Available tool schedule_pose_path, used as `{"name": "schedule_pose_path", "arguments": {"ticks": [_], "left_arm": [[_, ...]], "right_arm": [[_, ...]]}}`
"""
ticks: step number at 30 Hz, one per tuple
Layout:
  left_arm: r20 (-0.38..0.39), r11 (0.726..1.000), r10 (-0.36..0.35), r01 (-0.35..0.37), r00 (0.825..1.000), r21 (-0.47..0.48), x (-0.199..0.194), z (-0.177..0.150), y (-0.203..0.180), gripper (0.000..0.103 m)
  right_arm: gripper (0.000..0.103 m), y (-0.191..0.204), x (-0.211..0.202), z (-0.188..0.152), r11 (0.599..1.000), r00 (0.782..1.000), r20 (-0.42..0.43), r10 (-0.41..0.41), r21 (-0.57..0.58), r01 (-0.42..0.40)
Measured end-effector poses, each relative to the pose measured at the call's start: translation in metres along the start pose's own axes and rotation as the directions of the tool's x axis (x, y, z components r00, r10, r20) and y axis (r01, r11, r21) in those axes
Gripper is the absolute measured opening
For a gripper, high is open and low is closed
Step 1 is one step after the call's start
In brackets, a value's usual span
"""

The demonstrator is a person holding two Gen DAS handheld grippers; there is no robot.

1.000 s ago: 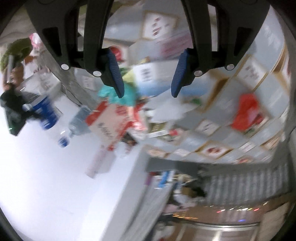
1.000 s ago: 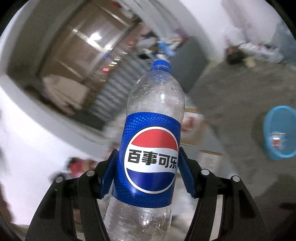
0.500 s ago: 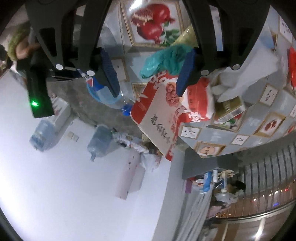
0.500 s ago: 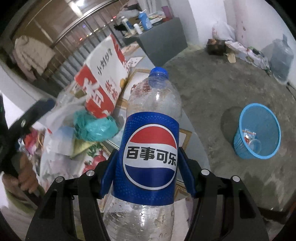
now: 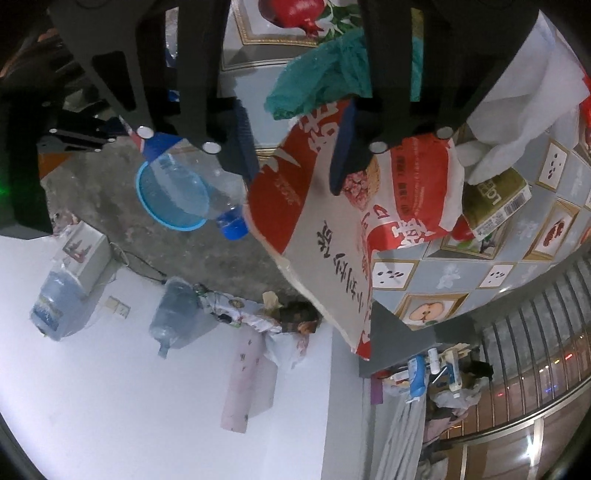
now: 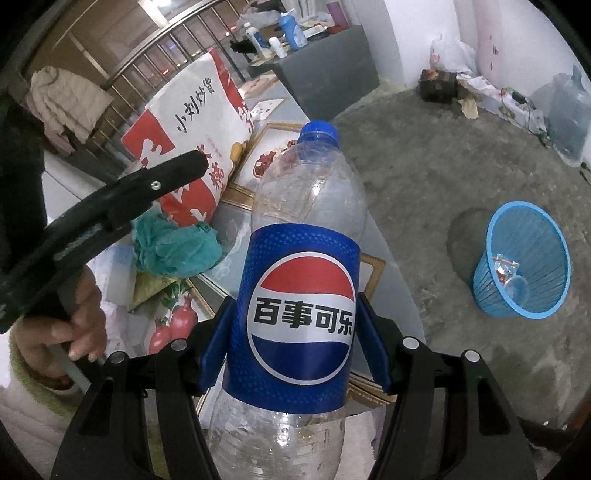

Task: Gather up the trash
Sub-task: 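Grasp the red-and-white snack bag with the left tool while right tool holds the Pepsi bottle, then drop the snack bag into the wastebasket with the left tool while right tool carries the bottle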

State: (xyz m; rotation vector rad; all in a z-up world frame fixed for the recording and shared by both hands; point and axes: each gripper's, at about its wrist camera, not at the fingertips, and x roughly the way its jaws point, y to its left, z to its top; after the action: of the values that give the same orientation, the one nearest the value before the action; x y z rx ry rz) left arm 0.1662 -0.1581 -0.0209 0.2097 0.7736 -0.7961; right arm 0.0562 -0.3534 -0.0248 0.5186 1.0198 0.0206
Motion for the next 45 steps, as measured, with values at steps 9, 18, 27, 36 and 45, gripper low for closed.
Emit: {"name": "schedule_pose_path", "arguments": {"ticks": [9, 18, 27, 36, 45], "left_arm": [[-0.009, 1.000, 0.011, -0.011, 1.000, -0.014, 0.000, -0.008, 0.003, 0.011], [0.029, 0.996, 0.084, -0.085, 0.996, 0.029, -0.010, -0.008, -0.002, 0.000], [0.111, 0.987, 0.129, -0.139, 0.985, 0.082, -0.032, -0.001, -0.010, 0.000], [0.176, 0.986, 0.130, -0.146, 0.976, 0.084, -0.054, 0.008, -0.012, 0.000], [0.249, 0.991, 0.088, -0.111, 0.965, 0.079, -0.085, 0.026, -0.012, 0.000]], "right_arm": [[0.063, -0.004, 0.000, 0.001, 0.999, 1.000, -0.012, 0.028, 0.017, -0.027], [0.062, -0.002, -0.003, -0.003, 1.000, 1.000, -0.005, 0.024, 0.017, -0.024], [0.061, 0.000, -0.011, -0.005, 1.000, 0.999, 0.031, 0.019, 0.024, -0.020], [0.061, 0.000, -0.027, -0.007, 0.999, 0.997, 0.080, 0.011, 0.030, -0.014], [0.061, -0.005, -0.050, -0.010, 0.999, 0.988, 0.154, -0.003, 0.045, -0.004]]}}
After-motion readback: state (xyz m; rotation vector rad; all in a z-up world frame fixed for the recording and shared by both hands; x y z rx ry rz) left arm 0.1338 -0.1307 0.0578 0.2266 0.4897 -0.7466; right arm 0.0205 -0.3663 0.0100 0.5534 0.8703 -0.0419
